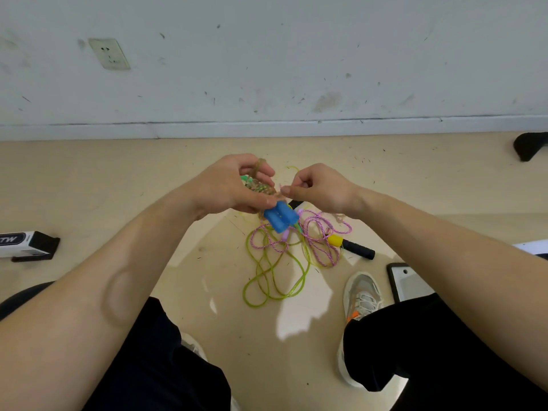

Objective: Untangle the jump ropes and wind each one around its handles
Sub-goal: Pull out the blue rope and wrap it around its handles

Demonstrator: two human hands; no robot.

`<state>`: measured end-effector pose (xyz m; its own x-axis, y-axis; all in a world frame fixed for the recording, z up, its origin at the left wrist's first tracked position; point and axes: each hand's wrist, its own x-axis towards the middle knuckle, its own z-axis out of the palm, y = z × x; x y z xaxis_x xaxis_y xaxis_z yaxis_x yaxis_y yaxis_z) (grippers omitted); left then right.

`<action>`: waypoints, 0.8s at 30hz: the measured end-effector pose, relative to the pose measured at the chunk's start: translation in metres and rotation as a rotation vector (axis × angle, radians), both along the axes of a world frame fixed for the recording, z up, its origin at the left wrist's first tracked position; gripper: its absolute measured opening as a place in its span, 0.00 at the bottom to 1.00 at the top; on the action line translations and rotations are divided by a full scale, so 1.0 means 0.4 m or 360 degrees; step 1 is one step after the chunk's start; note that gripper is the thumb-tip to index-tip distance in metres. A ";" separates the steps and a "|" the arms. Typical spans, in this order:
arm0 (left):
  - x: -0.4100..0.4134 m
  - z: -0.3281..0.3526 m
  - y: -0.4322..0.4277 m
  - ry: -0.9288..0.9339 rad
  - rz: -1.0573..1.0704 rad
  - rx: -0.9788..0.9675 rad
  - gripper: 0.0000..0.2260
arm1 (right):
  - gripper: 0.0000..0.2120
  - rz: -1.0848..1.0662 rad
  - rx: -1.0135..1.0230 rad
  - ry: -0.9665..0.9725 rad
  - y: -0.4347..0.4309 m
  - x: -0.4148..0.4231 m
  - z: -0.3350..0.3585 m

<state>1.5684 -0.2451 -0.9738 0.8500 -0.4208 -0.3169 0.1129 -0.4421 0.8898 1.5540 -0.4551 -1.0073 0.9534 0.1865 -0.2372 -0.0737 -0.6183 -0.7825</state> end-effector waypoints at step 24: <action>0.003 -0.079 -0.032 0.0125 0.0911 -0.0286 0.17 | 0.17 -0.0162 0.0035 -0.0460 0.125 -0.091 -0.006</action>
